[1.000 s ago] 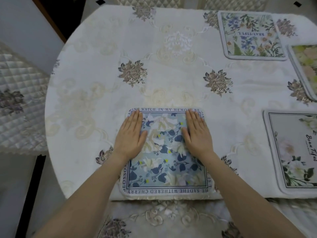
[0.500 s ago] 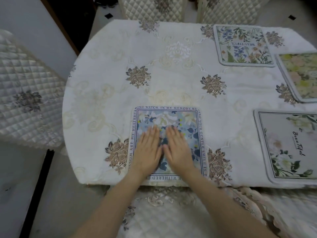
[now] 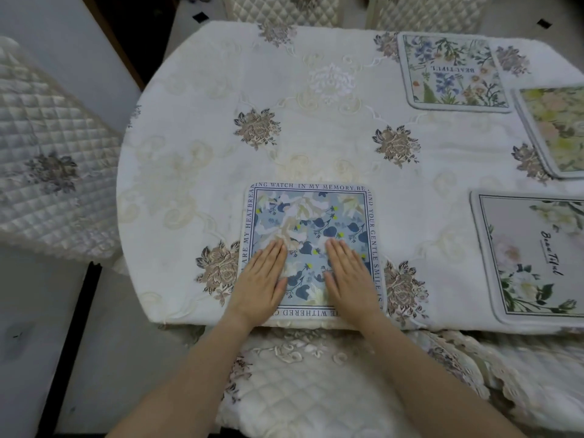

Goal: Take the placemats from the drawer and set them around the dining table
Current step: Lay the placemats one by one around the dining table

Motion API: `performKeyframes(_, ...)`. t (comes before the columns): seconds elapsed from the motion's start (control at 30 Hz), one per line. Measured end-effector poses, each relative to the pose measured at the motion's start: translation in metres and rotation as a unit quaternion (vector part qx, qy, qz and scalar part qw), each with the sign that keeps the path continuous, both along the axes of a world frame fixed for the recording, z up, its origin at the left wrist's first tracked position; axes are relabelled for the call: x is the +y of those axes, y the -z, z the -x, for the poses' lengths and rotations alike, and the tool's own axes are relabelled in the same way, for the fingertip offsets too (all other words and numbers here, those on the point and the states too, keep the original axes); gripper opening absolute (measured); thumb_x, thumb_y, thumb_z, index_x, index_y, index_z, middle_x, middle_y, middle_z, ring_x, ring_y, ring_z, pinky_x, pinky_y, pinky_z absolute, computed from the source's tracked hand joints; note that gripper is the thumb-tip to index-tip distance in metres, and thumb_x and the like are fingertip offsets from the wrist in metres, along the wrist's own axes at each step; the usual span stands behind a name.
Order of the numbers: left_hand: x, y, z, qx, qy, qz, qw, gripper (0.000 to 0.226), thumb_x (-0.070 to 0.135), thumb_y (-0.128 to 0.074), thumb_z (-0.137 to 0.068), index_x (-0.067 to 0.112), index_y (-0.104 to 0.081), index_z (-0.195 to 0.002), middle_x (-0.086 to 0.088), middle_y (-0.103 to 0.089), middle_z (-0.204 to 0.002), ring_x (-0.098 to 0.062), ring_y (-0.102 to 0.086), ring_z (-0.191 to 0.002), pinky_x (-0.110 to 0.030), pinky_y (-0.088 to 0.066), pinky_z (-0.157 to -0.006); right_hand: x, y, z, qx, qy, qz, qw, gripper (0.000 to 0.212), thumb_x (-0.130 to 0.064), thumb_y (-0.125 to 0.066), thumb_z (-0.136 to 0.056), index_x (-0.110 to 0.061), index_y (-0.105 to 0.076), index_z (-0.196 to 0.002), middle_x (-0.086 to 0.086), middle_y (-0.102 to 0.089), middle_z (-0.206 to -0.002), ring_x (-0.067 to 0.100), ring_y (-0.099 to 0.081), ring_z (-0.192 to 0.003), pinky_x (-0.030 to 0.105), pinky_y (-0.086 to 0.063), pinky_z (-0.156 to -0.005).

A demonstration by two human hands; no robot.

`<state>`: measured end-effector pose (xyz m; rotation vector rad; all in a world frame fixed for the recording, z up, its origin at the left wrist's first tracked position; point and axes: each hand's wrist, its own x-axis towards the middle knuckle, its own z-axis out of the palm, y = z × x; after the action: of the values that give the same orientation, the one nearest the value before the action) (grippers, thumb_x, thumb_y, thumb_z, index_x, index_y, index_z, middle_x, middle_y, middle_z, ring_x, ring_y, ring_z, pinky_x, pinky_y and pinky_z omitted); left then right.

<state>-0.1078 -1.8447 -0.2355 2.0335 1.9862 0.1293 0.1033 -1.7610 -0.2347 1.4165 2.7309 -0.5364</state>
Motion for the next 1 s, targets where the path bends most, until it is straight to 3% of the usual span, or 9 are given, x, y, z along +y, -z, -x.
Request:
performKeyframes(0.2, -0.011, -0.001, 0.02, 0.018, -0.01, 0.019, 1.0, 0.06, 0.04, -0.015, -0.102, 0.01, -0.005, -0.152, -0.004, -0.002, -0.16, -0.013, 0.004, -0.147, -0.035, -0.006, -0.119, 0.011, -0.001, -0.029, -0.021, 0.01, -0.008, 1.0, 0.058, -0.04, -0.018, -0.102, -0.019, -0.001, -0.154, -0.005, 0.001, -0.161, 0.007, 0.009, -0.147, 0.026, 0.007, -0.119)
performKeyframes(0.47, -0.01, -0.018, 0.019, 0.014, -0.013, 0.052, 0.998, 0.063, 0.047, -0.004, -0.096, 0.016, 0.001, -0.151, -0.001, 0.002, -0.16, -0.013, 0.005, -0.147, -0.033, -0.003, -0.12, 0.012, -0.017, -0.025, -0.03, -0.006, 0.017, 0.999, 0.06, -0.045, -0.009, -0.098, -0.021, -0.003, -0.153, 0.0, -0.003, -0.16, 0.013, 0.006, -0.147, 0.029, 0.004, -0.12)
performKeyframes(0.57, -0.002, -0.042, 0.016, -0.003, -0.029, 0.066, 0.997, 0.075, 0.052, -0.001, -0.087, 0.017, -0.013, -0.151, 0.0, -0.015, -0.159, -0.016, -0.011, -0.146, -0.035, -0.014, -0.119, 0.013, -0.045, -0.024, 0.013, 0.003, 0.065, 0.998, 0.055, -0.041, -0.02, -0.101, -0.026, -0.012, -0.153, 0.0, -0.012, -0.16, 0.016, -0.005, -0.148, 0.029, -0.004, -0.119)
performKeyframes(0.7, 0.009, -0.087, 0.014, -0.022, -0.028, 0.008, 0.999, 0.074, 0.052, -0.009, -0.084, 0.021, -0.029, -0.148, 0.002, -0.042, -0.146, -0.017, -0.036, -0.133, -0.034, -0.033, -0.109, 0.006, -0.09, -0.022, 0.05, 0.035, 0.041, 0.997, 0.051, -0.039, -0.028, -0.101, -0.026, -0.026, -0.15, -0.005, -0.031, -0.155, 0.018, -0.019, -0.145, 0.032, -0.015, -0.118)
performKeyframes(0.83, 0.009, -0.128, 0.008, -0.059, -0.026, -0.048, 0.997, 0.071, 0.056, -0.019, -0.086, 0.023, -0.034, -0.147, 0.004, -0.047, -0.141, -0.016, -0.04, -0.129, -0.033, -0.035, -0.104, -0.015, -0.132, -0.027, 0.076, 0.062, -0.022, 0.995, 0.064, -0.05, -0.015, -0.094, -0.023, -0.036, -0.147, -0.002, -0.04, -0.15, 0.021, -0.027, -0.143, 0.034, -0.02, -0.116)
performKeyframes(1.0, -0.014, -0.167, -0.007, -0.115, -0.02, -0.137, 0.984, 0.059, 0.051, -0.029, -0.091, 0.021, -0.049, -0.138, 0.004, -0.056, -0.132, -0.016, -0.046, -0.123, -0.035, -0.039, -0.102, -0.062, -0.166, -0.036, 0.109, 0.143, -0.076, 0.981, 0.057, -0.048, -0.024, -0.097, -0.024, -0.036, -0.147, -0.001, -0.043, -0.147, 0.024, -0.026, -0.143, 0.041, -0.029, -0.113)
